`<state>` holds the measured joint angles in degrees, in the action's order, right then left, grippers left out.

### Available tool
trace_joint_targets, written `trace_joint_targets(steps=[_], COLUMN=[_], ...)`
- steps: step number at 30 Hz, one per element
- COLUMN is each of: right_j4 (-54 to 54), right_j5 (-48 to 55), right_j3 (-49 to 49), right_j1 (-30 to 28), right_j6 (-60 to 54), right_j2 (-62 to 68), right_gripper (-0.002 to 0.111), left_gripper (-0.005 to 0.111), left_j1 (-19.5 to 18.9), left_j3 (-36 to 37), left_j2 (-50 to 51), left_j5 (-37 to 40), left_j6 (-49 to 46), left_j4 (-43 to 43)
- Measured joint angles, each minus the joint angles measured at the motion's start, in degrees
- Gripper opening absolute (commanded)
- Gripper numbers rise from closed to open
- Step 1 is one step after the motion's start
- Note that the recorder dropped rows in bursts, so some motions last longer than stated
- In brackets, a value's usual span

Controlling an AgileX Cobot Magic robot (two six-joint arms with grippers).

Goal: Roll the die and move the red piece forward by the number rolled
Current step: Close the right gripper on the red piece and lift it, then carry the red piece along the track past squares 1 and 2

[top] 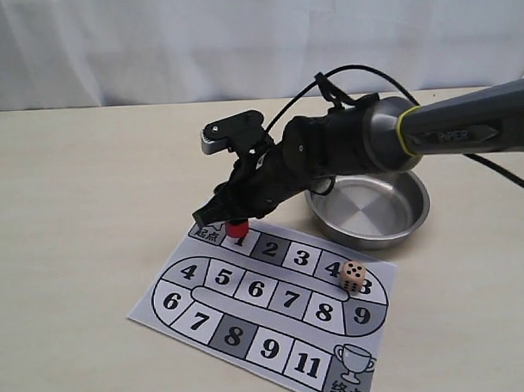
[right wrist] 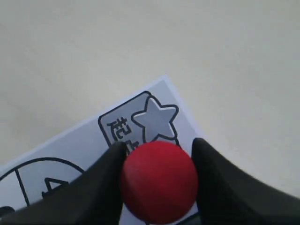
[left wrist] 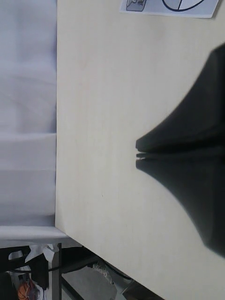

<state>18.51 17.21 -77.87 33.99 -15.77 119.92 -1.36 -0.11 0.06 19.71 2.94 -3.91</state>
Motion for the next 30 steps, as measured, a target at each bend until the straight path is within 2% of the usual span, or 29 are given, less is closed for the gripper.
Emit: trace_joint_targets(steps=[12, 30], right_j4=[-3.7, -4.0], right_j5=[9.6, 6.2], right_j3=[0.7, 6.0], right_j1=[-3.0, -3.2], right_j6=[0.2, 0.3], right_j2=[-2.2, -3.8], right_gripper=[0.004, 0.004], left_gripper=[0.000, 0.000], left_j1=[0.0, 0.0], left_j3=[0.0, 0.0], left_j2=[0.0, 0.0], left_j5=[0.0, 0.0], left_j6=[0.0, 0.0], left_j4=[0.0, 0.0])
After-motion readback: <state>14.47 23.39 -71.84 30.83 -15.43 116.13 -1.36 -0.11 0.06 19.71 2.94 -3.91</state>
